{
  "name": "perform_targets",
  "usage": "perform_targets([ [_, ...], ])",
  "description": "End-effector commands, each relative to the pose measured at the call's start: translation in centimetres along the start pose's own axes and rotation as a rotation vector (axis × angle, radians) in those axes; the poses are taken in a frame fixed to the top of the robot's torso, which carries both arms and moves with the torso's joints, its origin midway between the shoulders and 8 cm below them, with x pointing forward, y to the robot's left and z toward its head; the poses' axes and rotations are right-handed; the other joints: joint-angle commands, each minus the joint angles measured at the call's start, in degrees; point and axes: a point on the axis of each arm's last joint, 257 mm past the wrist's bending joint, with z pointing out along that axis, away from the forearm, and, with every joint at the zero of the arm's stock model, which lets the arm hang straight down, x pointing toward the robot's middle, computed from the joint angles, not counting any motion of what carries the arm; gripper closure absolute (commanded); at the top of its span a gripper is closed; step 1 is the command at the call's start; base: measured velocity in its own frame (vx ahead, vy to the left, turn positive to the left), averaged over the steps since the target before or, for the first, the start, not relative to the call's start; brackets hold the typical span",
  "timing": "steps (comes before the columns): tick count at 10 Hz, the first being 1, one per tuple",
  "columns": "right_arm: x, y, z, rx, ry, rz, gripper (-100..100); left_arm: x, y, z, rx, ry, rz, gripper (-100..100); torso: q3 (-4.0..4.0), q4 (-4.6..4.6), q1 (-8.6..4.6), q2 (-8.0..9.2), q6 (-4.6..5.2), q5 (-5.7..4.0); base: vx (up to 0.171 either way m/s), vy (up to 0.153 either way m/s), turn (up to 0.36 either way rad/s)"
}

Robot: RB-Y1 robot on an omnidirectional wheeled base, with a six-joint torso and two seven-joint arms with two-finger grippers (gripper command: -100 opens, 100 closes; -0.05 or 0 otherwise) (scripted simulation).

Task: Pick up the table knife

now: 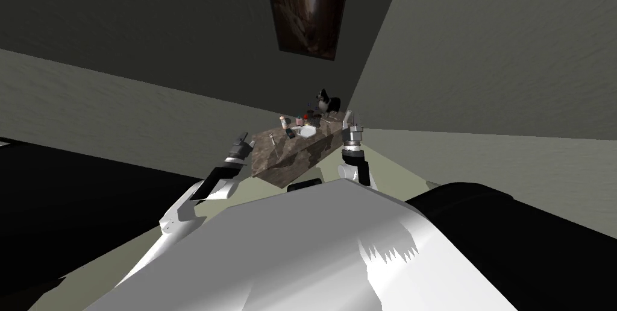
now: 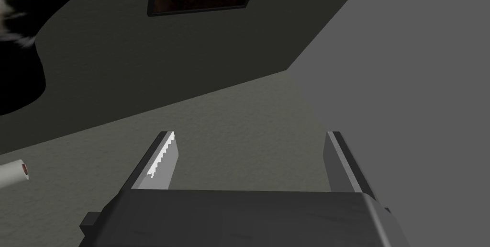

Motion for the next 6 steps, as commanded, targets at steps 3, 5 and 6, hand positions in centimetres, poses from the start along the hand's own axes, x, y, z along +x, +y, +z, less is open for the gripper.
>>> perform_targets([
  [3,0.0,0.0,0.0,0.0,0.0,0.0,0,-0.5,3.6,-0.2,-0.128,0.038,0.024,-100,-0.01,0.0,-0.05,-0.01,-0.01,-0.01,0.005,0.006,-0.145],
  [5,0.0,0.0,0.0,0.0,0.0,0.0,0,-1.0,5.4,-0.7,-0.194,0.056,0.045,-100,-0.01,0.0,-0.07,-0.02,-0.01,-0.02,0.011,-0.003,-0.134],
  [6,0.0,0.0,0.0,0.0,0.0,0.0,0,-1.1,5.4,-0.7,-0.197,0.064,0.06,-100,-0.03,-0.01,-0.11,-0.05,0.02,-0.02,0.012,-0.007,-0.08],
])
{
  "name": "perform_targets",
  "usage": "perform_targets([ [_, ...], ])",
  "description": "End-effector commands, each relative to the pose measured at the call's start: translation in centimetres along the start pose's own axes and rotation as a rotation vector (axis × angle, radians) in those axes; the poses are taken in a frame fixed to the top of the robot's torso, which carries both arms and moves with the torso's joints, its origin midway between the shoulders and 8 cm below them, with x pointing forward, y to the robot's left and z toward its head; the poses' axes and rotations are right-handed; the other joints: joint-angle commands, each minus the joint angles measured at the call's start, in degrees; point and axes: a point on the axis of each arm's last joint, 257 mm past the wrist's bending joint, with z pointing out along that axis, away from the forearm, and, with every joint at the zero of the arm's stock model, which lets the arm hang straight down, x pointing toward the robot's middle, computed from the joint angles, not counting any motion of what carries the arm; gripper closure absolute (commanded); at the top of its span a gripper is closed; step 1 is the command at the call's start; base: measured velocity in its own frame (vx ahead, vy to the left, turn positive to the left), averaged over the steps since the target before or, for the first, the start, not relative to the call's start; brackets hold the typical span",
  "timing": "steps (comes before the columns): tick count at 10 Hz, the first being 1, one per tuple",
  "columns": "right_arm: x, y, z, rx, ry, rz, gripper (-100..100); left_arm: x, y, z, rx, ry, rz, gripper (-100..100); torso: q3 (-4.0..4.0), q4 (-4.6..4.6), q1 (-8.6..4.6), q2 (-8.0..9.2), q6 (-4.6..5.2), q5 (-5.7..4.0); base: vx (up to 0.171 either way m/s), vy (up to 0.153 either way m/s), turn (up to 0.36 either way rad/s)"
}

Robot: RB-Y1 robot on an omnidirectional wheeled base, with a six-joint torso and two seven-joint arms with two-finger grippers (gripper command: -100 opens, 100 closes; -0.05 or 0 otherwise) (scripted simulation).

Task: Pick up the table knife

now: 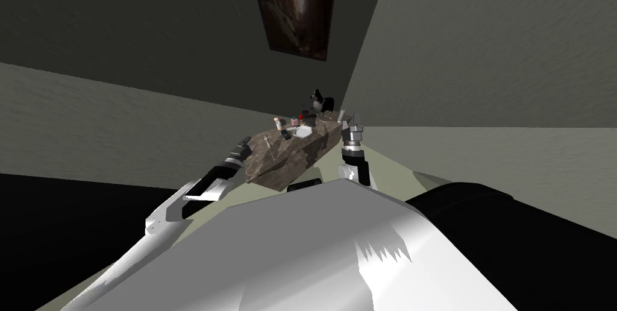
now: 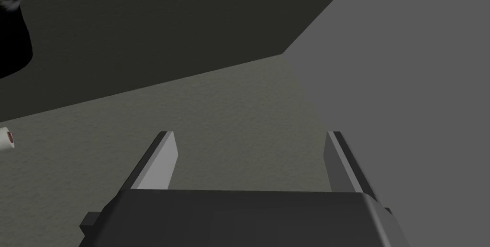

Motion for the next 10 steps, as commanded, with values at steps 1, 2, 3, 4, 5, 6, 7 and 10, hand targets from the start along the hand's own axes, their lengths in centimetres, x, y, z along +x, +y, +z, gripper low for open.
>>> perform_targets([
  [1,0.0,0.0,0.0,0.0,0.0,0.0,0,-0.3,2.4,-0.3,-0.077,0.016,0.019,-100,0.0,0.0,0.0,0.0,0.0,0.0,0.017,-0.021,-0.133],
  [2,0.0,0.0,0.0,0.0,0.0,0.0,0,-0.5,2.3,-0.4,-0.08,0.021,0.033,-100,-0.01,-0.01,-0.04,-0.02,0.03,0.0,0.015,-0.016,-0.093],
  [3,0.0,0.0,0.0,0.0,0.0,0.0,0,-0.8,4.4,-0.9,-0.148,0.03,0.043,-100,0.0,0.0,-0.04,-0.01,0.0,-0.01,0.021,-0.026,-0.178],
  [4,0.0,0.0,0.0,0.0,0.0,0.0,0,-1.1,4.3,-0.9,-0.152,0.036,0.06,-100,-0.02,-0.01,-0.08,-0.03,0.03,-0.01,0.019,-0.02,-0.061],
  [5,0.0,0.0,0.0,0.0,0.0,0.0,0,-1.4,6.4,-1.6,-0.221,0.045,0.073,-100,-0.01,0.0,-0.06,-0.02,-0.01,-0.02,0.035,-0.034,-0.116],
  [6,0.0,0.0,0.0,0.0,0.0,0.0,0,-1.7,6.3,-1.6,-0.225,0.051,0.091,-100,-0.04,-0.01,-0.1,-0.06,0.01,-0.02,0.031,-0.036,-0.069],
  [7,0.0,0.0,0.0,0.0,0.0,0.0,0,-2.1,8.3,-2.6,-0.297,0.06,0.108,-100,-0.04,-0.01,-0.12,-0.06,0.0,-0.03,0.034,-0.054,-0.12],
  [10,0.0,0.0,0.0,0.0,0.0,0.0,0,-3.2,10.2,-3.8,-0.377,0.079,0.161,-100,-0.07,-0.03,-0.21,-0.12,0.01,-0.05,0.041,-0.051,-0.083],
])
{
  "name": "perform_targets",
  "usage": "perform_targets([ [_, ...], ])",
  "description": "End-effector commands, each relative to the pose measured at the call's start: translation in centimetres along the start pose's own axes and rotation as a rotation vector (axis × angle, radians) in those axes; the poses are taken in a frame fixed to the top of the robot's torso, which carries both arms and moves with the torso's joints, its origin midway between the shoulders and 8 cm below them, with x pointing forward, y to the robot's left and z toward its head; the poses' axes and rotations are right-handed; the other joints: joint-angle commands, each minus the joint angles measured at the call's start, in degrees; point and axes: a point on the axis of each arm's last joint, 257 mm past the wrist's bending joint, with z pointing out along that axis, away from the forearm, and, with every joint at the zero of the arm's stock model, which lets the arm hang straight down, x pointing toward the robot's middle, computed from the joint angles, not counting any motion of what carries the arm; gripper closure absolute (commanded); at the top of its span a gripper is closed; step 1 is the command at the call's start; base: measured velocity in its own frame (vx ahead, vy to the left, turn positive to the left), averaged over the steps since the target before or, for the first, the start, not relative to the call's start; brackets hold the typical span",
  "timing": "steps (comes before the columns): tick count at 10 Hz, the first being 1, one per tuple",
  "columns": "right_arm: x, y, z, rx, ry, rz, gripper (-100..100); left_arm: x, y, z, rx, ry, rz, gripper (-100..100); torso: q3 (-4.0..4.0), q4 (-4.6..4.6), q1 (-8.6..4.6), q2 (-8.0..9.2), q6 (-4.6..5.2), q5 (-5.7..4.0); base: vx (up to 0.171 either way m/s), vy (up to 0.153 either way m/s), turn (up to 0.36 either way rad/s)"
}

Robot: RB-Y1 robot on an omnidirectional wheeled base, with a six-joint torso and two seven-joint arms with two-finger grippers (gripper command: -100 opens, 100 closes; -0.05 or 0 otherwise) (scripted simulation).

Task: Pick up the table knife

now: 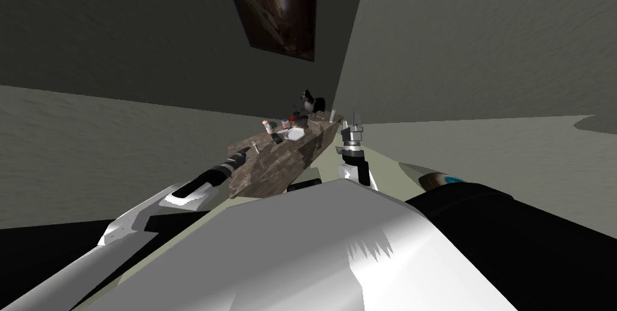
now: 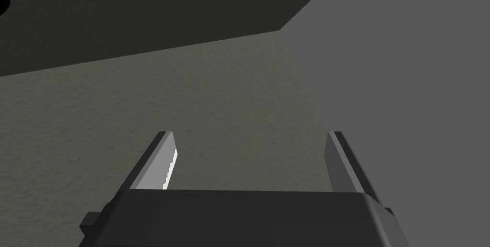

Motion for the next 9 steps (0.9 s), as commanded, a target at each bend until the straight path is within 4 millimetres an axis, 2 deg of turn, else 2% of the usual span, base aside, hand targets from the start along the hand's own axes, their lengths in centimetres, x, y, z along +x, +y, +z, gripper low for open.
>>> perform_targets([
  [1,0.0,0.0,0.0,0.0,0.0,0.0,0,-0.3,2.8,-0.5,-0.089,0.014,0.035,-100,0.0,0.0,0.0,0.0,0.0,0.0,0.044,-0.065,-0.102],
  [2,0.0,0.0,0.0,0.0,0.0,0.0,0,-0.6,2.8,-0.6,-0.093,0.016,0.051,-100,-0.01,0.0,-0.04,-0.02,0.02,-0.01,0.04,-0.053,-0.049],
  [4,0.0,0.0,0.0,0.0,0.0,0.0,0,-0.9,7.2,-2.3,-0.233,0.044,0.105,-100,-0.01,0.0,-0.06,-0.01,0.01,-0.01,0.065,-0.09,-0.105],
  [5,0.0,0.0,0.0,0.0,0.0,0.0,0,-1.4,7.4,-2.4,-0.247,0.043,0.122,-100,-0.07,-0.03,-0.2,-0.13,0.02,-0.03,0.076,-0.087,-0.041],
  [6,0.0,0.0,0.0,0.0,0.0,0.0,0,-1.4,9.7,-3.5,-0.317,0.057,0.144,-100,-0.07,-0.03,-0.15,-0.12,0.0,-0.05,0.067,-0.088,-0.059],
  [7,0.0,0.0,0.0,0.0,0.0,0.0,0,-2.1,9.5,-3.6,-0.323,0.058,0.168,-100,-0.06,-0.02,-0.17,-0.1,0.01,-0.04,0.053,-0.071,-0.031],
  [8,0.0,0.0,0.0,0.0,0.0,0.0,0,-2.1,11.6,-4.8,-0.39,0.072,0.191,-100,-0.03,-0.01,-0.1,-0.05,0.0,-0.02,0.041,-0.086,-0.05],
  [9,0.0,0.0,0.0,0.0,0.0,0.0,0,-2.6,11.5,-4.9,-0.394,0.072,0.207,-100,0.0,0.0,-0.13,0.0,0.0,-0.02,0.047,-0.068,-0.03],
])
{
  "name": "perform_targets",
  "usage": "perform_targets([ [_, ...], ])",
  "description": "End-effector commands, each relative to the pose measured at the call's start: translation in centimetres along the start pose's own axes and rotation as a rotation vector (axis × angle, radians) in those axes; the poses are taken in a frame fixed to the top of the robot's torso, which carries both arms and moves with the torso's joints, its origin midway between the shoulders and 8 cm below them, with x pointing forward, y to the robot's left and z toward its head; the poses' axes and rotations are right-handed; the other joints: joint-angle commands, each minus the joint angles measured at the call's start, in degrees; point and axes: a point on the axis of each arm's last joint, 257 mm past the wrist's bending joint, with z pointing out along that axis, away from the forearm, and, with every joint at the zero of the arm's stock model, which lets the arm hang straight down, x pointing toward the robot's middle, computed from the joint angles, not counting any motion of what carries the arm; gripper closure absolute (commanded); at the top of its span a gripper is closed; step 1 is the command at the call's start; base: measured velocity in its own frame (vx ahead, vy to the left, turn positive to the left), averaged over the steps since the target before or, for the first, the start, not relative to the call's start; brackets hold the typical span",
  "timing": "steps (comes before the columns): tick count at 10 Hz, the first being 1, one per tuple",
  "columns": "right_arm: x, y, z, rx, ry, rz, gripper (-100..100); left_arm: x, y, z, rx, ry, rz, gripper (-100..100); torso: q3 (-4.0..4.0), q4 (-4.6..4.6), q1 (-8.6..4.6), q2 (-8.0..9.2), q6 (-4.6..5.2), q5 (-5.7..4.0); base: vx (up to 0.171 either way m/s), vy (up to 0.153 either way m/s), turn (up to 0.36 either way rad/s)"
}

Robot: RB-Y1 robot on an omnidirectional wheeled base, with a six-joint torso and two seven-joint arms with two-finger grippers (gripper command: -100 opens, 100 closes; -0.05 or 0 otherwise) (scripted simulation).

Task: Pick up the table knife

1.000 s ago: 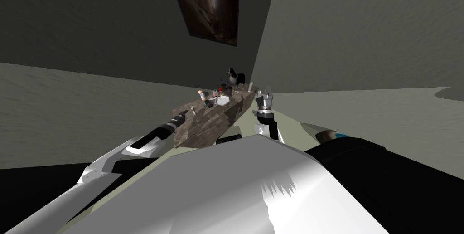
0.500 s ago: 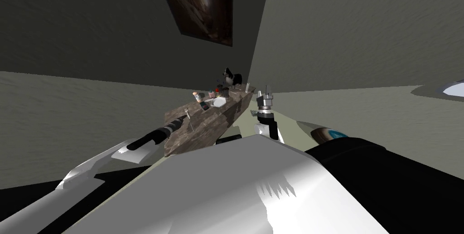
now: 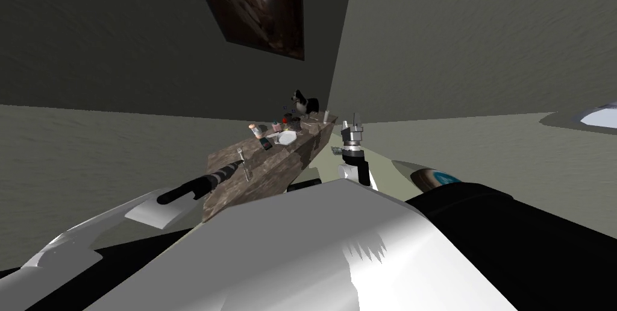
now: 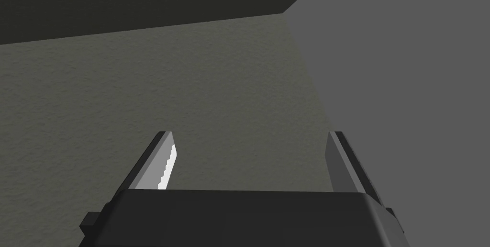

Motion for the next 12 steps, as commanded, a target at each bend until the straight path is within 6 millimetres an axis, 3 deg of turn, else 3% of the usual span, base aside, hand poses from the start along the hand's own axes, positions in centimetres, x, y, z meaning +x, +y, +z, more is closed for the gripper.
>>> perform_targets([
  [1,0.0,0.0,0.0,0.0,0.0,0.0,0,-0.1,2.5,-0.5,-0.077,0.016,0.046,-100,0.0,0.0,0.0,0.0,0.0,0.0,0.082,-0.067,-0.052],
  [2,0.0,0.0,0.0,0.0,0.0,0.0,0,-0.1,2.5,-0.6,-0.078,0.016,0.048,-100,-0.06,-0.02,0.0,-0.1,0.02,0.02,0.064,-0.055,-0.019],
  [5,0.0,0.0,0.0,0.0,0.0,0.0,0,0.0,8.2,-2.7,-0.249,0.063,0.15,-100,-0.07,-0.03,-0.19,-0.12,0.0,-0.03,0.082,-0.121,-0.029],
  [6,0.0,0.0,0.0,0.0,0.0,0.0,0,0.0,8.2,-2.7,-0.249,0.063,0.15,-100,-0.09,-0.04,-0.31,-0.15,0.01,-0.05,0.077,-0.094,0.004],
  [9,0.0,0.0,0.0,0.0,0.0,0.0,0,0.3,12.2,-4.9,-0.373,0.11,0.233,-100,-0.07,-0.03,-0.06,-0.12,0.0,-0.01,0.083,-0.083,-0.004],
  [12,0.0,0.0,0.0,0.0,0.0,0.0,0,0.8,14.7,-6.5,-0.45,0.15,0.285,-100,-0.05,-0.02,-0.1,-0.08,0.0,-0.02,0.069,-0.089,0.012],
])
